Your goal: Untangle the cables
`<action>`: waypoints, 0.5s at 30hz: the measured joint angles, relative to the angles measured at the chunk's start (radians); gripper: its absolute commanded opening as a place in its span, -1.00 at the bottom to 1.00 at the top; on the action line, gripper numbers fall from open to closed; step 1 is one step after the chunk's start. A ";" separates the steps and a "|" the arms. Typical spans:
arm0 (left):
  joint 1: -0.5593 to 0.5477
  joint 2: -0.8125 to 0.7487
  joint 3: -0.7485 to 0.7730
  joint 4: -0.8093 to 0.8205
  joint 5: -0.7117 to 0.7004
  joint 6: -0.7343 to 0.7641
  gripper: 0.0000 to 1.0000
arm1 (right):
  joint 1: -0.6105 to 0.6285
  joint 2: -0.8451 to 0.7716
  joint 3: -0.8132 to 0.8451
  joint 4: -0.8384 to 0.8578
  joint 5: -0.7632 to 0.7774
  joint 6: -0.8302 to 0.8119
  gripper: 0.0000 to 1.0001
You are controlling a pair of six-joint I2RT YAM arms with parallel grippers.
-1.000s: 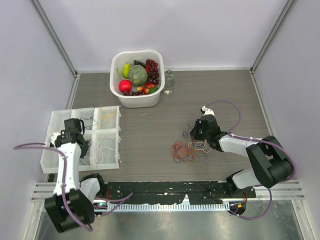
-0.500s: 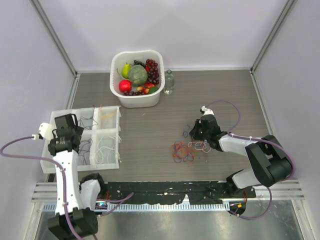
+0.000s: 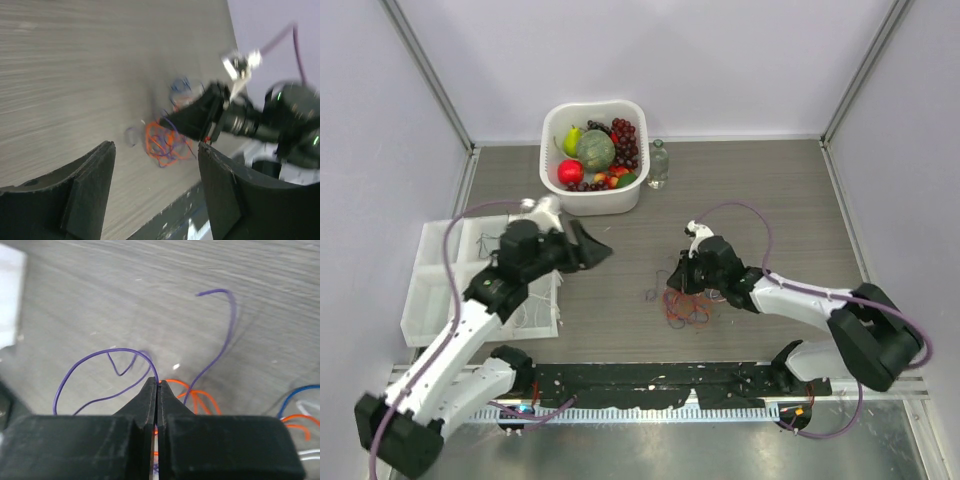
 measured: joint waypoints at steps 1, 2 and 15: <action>-0.096 0.043 0.000 0.049 0.011 0.024 0.42 | 0.017 -0.042 -0.008 -0.007 -0.026 0.014 -0.91; -0.157 0.081 -0.001 0.084 0.018 0.041 0.43 | 0.021 -0.075 -0.013 -0.016 -0.044 0.021 -0.91; -0.487 0.430 0.009 0.375 0.056 0.175 0.56 | 0.021 -0.311 0.042 -0.220 -0.140 0.034 -0.92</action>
